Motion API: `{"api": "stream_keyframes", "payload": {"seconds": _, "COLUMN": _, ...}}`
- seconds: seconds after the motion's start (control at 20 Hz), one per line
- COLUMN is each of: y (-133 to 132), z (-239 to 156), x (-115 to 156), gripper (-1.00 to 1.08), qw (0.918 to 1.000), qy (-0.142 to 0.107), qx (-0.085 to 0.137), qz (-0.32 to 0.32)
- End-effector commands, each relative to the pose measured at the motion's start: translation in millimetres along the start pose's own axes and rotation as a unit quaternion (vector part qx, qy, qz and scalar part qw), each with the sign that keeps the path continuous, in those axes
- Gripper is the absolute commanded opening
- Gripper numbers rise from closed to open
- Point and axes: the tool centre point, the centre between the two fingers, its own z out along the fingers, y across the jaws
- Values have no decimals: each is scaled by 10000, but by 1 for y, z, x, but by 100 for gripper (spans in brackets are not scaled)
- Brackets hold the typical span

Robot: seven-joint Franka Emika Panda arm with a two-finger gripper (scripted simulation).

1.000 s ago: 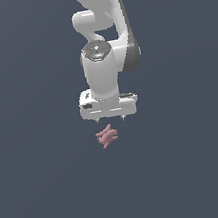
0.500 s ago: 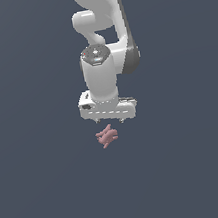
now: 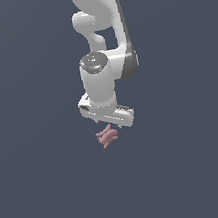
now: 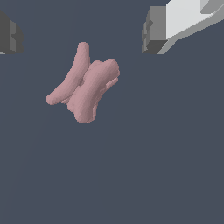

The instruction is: Pick up the object and move it to a goal position.

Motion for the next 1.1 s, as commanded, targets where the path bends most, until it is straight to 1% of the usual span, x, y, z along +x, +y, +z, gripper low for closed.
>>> {"api": "stream_keyframes", "payload": {"seconds": 0.0, "y": 2, "z": 5, "x": 2, "gripper": 100, "qw": 9993, "qy": -9, "qx": -9, "qz": 369}}
{"api": "stream_keyframes", "payload": {"seconds": 0.25, "y": 6, "z": 14, "x": 4, "gripper": 100, "qw": 9940, "qy": -21, "qx": -30, "qz": 1091}}
{"api": "stream_keyframes", "payload": {"seconds": 0.55, "y": 10, "z": 24, "x": 8, "gripper": 100, "qw": 9823, "qy": -25, "qx": -59, "qz": 1872}}
{"api": "stream_keyframes", "payload": {"seconds": 0.85, "y": 13, "z": 30, "x": 10, "gripper": 100, "qw": 9710, "qy": -23, "qx": -80, "qz": 2391}}
{"api": "stream_keyframes", "payload": {"seconds": 1.05, "y": 15, "z": 33, "x": 11, "gripper": 100, "qw": 9658, "qy": -21, "qx": -89, "qz": 2590}}
